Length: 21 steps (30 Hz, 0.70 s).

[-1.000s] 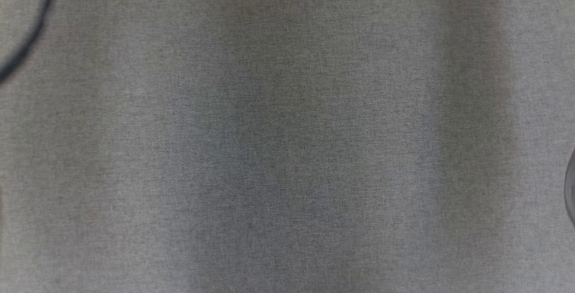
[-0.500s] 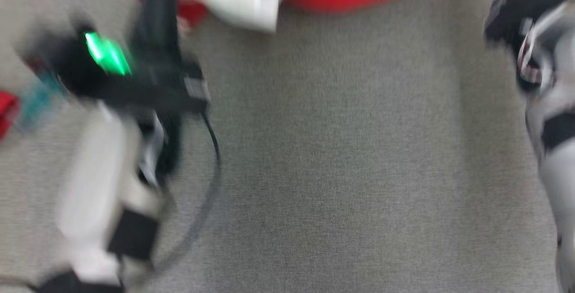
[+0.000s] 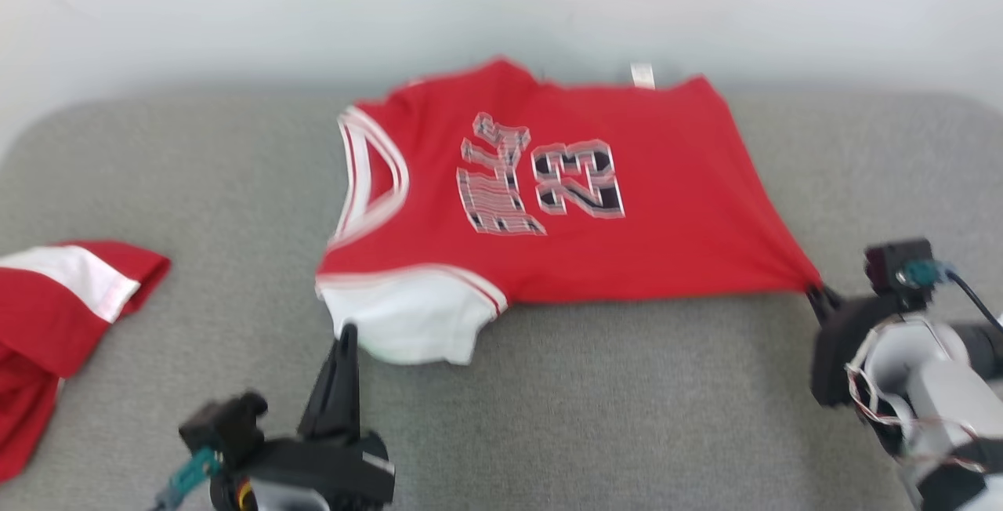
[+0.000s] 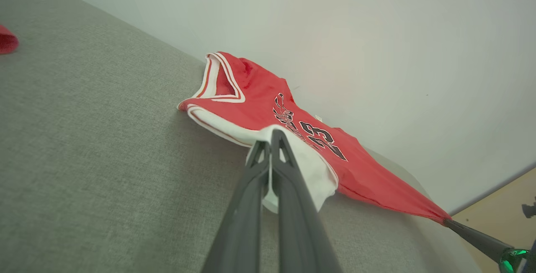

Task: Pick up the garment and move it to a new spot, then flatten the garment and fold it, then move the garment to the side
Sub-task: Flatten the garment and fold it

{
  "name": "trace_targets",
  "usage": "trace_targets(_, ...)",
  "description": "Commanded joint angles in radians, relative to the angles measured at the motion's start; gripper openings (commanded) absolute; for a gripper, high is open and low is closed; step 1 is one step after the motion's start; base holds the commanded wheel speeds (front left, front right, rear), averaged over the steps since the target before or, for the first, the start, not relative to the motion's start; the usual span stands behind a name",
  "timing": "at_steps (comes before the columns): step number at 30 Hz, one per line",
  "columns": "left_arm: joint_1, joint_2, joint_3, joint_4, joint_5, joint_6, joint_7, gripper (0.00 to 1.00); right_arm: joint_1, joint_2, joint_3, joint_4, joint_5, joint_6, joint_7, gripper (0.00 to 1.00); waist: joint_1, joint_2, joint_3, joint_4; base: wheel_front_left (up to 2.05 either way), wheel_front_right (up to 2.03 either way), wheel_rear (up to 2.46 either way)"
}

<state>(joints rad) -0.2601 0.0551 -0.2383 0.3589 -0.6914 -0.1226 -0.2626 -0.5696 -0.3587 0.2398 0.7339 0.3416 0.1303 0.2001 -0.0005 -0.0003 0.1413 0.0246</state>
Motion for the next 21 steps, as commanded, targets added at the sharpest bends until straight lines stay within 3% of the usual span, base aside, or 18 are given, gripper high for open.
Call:
trace_targets(1,0.045,-0.003,0.005,-0.003,-0.019,0.007,-0.004,0.0,0.05,-0.011,-0.033,-0.017,0.003,0.0,0.031,0.0,0.0005,0.0003,-0.174,0.033,0.0,0.0,0.0)
trace_targets(7,0.164,-0.004,0.009,-0.023,-0.095,0.026,-0.004,0.0,0.242,0.061,-0.216,-0.17,-0.046,0.0,0.193,0.0,0.0005,0.0003,-0.214,0.045,0.0,0.0,0.0)
trace_targets(8,0.204,-0.004,-0.009,-0.04,-0.114,0.031,-0.001,0.0,0.311,0.093,-0.277,-0.264,-0.075,0.0,0.242,0.0,0.0005,0.0003,-0.22,0.043,0.0,0.0,0.0)
trace_targets(14,0.329,0.003,-0.052,-0.114,-0.125,0.051,0.043,0.0,0.534,0.22,-0.426,-0.593,-0.153,0.0,0.442,0.0,0.0005,0.0003,-0.227,0.041,0.0,0.0,0.0)
trace_targets(21,0.415,0.01,-0.065,-0.184,-0.146,0.066,0.075,0.0,0.671,0.289,-0.489,-0.813,-0.194,0.0,0.555,0.0,0.0005,0.0003,-0.229,0.038,0.0,0.0,0.0)
